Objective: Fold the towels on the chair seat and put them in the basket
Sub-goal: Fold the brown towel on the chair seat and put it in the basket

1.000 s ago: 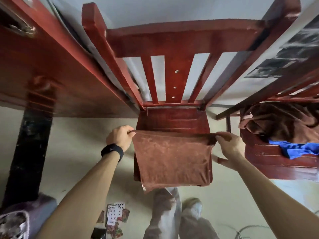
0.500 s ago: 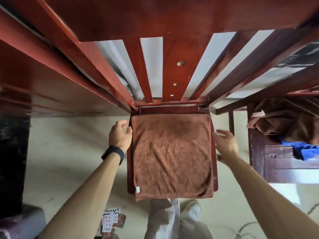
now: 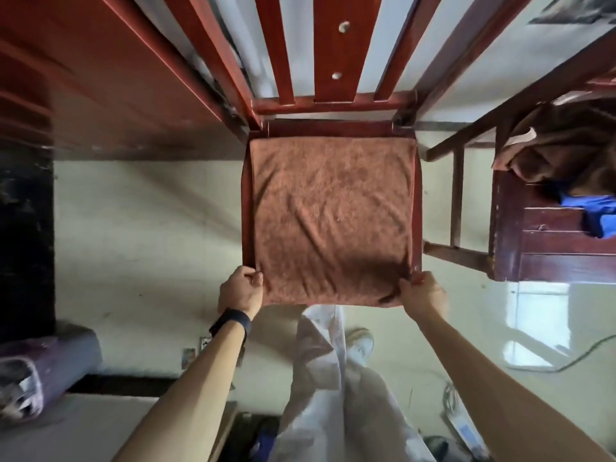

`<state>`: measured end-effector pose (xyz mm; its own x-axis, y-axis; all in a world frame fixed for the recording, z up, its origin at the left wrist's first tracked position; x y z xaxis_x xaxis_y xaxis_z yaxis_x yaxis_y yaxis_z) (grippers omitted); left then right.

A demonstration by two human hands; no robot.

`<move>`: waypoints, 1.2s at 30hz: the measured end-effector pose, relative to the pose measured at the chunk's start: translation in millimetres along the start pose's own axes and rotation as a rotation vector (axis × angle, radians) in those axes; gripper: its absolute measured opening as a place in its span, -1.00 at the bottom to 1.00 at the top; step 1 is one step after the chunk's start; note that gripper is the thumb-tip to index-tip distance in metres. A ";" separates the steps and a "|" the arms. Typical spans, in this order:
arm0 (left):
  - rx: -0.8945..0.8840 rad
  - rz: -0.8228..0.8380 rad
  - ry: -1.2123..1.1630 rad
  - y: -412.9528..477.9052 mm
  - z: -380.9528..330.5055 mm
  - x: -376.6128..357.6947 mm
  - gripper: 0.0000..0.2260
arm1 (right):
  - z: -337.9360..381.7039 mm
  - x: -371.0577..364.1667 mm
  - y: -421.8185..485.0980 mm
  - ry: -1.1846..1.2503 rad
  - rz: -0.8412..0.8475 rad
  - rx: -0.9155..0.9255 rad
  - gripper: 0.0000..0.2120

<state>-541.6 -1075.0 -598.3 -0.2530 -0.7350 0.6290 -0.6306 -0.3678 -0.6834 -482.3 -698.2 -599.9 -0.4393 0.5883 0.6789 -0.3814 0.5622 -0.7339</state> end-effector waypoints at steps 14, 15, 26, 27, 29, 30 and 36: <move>0.130 0.003 -0.265 -35.4 -1.3 34.0 -0.76 | -13.3 37.6 -39.5 0.268 -0.052 0.064 -0.71; 0.125 0.016 -0.297 -39.0 -1.5 31.8 -0.81 | -18.1 32.9 -37.6 0.346 0.008 0.056 -0.70; 0.152 0.173 -0.229 -37.9 38.9 -10.3 -0.89 | -43.7 -25.4 -23.1 0.330 0.262 -0.021 -0.66; 0.162 0.153 -0.242 -36.3 41.4 -10.1 -0.87 | -41.2 -30.0 -24.4 0.346 0.283 -0.023 -0.64; 0.187 0.158 -0.275 -35.4 43.8 -11.6 -0.87 | -37.4 -36.8 -23.4 0.378 0.269 -0.021 -0.63; 0.191 0.168 -0.271 -34.4 46.2 -13.1 -0.88 | -36.0 -38.2 -22.4 0.392 0.245 -0.023 -0.63; 0.143 0.128 -0.162 -38.0 45.1 -13.6 -0.82 | -27.8 -38.4 -28.6 0.533 0.255 -0.082 -0.76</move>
<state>-481.1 -1076.8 -597.5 -0.1962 -0.8580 0.4746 -0.4882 -0.3343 -0.8062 -432.0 -720.7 -604.4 -0.0319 0.9092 0.4151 -0.2444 0.3957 -0.8853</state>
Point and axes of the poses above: each hand's wrist, its own y-axis towards the middle knuckle, its own x-axis out of the back of the hand, z = x × y, the point moved 5 cm from there along y, towards the middle knuckle, and after that the axes turned 14 degrees about -y, right-handed, at the moved point
